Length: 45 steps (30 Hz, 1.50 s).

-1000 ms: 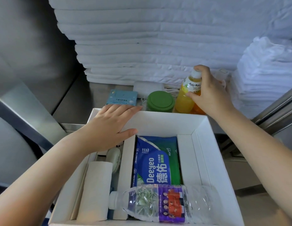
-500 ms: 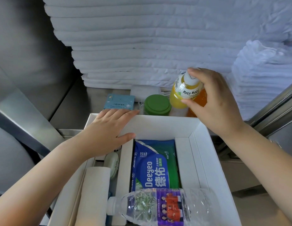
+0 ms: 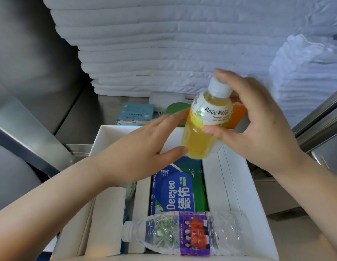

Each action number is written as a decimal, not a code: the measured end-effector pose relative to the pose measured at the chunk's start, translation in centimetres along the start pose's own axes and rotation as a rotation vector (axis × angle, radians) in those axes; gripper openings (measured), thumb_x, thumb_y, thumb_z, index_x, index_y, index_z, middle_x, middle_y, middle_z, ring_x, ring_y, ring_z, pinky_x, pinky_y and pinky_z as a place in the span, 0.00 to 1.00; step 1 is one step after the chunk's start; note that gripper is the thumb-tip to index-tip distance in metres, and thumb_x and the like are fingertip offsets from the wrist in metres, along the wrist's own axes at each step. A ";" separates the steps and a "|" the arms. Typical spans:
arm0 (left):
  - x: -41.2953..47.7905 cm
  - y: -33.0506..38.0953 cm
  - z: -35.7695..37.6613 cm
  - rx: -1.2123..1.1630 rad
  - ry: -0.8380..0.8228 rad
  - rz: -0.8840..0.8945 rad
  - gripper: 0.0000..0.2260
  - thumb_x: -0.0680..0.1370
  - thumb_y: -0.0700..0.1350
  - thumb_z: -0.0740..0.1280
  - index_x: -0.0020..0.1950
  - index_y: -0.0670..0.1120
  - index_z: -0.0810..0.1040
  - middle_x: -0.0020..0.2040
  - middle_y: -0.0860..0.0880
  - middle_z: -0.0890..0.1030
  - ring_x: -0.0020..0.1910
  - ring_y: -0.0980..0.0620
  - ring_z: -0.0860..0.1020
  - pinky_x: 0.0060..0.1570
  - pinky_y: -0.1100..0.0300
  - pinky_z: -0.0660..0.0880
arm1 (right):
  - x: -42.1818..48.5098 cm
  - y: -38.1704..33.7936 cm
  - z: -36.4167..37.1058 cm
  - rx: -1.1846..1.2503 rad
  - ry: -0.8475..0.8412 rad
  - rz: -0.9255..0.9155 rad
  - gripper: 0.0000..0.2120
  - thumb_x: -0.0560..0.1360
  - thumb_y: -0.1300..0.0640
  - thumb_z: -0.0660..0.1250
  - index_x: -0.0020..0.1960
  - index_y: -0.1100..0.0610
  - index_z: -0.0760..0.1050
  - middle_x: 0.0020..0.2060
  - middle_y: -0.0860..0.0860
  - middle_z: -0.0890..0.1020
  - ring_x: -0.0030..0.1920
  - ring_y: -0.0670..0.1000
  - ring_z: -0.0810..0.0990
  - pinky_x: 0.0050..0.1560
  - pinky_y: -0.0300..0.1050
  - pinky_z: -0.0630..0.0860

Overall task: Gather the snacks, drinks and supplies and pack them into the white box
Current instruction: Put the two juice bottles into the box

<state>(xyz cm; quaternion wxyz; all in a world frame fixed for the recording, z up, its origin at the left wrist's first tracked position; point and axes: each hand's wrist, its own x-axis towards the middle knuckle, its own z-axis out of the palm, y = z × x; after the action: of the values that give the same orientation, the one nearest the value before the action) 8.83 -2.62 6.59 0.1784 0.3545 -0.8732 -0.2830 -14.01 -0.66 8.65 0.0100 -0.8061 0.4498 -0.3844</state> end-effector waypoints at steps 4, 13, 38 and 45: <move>-0.2 0.3 1.8 -0.188 -0.128 -0.096 0.26 0.73 0.64 0.58 0.68 0.69 0.53 0.61 0.68 0.71 0.60 0.74 0.67 0.54 0.72 0.71 | -1.6 -0.1 1.1 -0.036 -0.172 0.051 0.35 0.68 0.40 0.70 0.70 0.51 0.65 0.55 0.41 0.71 0.54 0.43 0.71 0.56 0.42 0.70; 0.8 0.1 5.1 -0.374 -0.404 -0.284 0.15 0.78 0.55 0.61 0.64 0.60 0.66 0.56 0.61 0.78 0.53 0.64 0.77 0.58 0.56 0.73 | -3.7 -0.2 1.9 -0.143 -0.389 0.291 0.34 0.58 0.30 0.67 0.58 0.44 0.64 0.37 0.33 0.68 0.38 0.40 0.72 0.36 0.27 0.65; 3.1 1.9 8.8 -0.363 -0.430 -0.408 0.18 0.76 0.60 0.61 0.59 0.50 0.73 0.56 0.50 0.80 0.53 0.51 0.79 0.57 0.51 0.75 | -3.0 0.5 1.3 -0.466 -0.621 0.220 0.18 0.78 0.43 0.56 0.60 0.54 0.69 0.52 0.50 0.77 0.49 0.51 0.77 0.42 0.45 0.71; 3.3 1.4 9.4 -0.265 -0.428 -0.381 0.20 0.76 0.62 0.59 0.60 0.50 0.71 0.54 0.50 0.80 0.50 0.53 0.79 0.50 0.56 0.76 | -2.8 0.7 1.2 -0.464 -0.700 0.126 0.17 0.78 0.44 0.55 0.60 0.51 0.74 0.56 0.47 0.70 0.56 0.46 0.69 0.51 0.40 0.69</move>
<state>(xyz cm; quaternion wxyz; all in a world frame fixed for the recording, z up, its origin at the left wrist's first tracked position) 1.03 -0.73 0.49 -0.0210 0.4179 -0.7641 -0.4910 -14.61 0.62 5.84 0.0037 -0.8397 0.5424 0.0252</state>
